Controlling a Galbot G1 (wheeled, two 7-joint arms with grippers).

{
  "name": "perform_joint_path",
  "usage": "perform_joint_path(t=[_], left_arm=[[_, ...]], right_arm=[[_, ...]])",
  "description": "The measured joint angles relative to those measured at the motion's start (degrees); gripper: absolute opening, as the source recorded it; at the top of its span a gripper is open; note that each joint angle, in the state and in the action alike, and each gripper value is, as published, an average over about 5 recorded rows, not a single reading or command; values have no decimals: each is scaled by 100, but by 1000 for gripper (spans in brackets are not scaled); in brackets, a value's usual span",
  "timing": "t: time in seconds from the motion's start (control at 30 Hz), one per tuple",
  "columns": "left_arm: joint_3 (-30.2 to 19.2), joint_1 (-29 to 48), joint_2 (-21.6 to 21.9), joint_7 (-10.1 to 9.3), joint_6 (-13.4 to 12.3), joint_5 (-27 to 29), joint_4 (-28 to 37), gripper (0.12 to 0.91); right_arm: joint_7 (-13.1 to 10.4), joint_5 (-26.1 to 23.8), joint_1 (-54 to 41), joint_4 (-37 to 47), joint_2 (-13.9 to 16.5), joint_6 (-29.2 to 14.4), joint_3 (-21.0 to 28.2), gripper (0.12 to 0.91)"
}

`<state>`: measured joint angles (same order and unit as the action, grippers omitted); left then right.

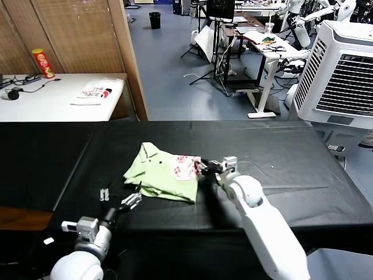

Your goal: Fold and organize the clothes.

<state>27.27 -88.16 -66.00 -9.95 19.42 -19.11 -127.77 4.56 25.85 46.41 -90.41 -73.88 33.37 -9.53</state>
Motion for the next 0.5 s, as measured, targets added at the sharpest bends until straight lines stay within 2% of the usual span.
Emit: perform_joint_path(t=[0.13, 0.23, 0.37, 0.5], left_arm=[[-19, 13, 25, 6, -333, -39, 133, 798], [-38, 7, 36, -7, -473, -86, 224, 798], [-54, -75, 87, -120, -525, -135, 239, 798], [-8, -258, 181, -203, -608, -131, 152, 798]], right_arm=[[84, -295, 418, -575, 404, -319, -142, 684], [51, -551, 892, -1076, 672, -626, -311, 776], [-169, -836, 1697, -1751, 906, -1137, -609, 797], [-480, -1181, 2652, -2350, 934, -1863, -962, 798]])
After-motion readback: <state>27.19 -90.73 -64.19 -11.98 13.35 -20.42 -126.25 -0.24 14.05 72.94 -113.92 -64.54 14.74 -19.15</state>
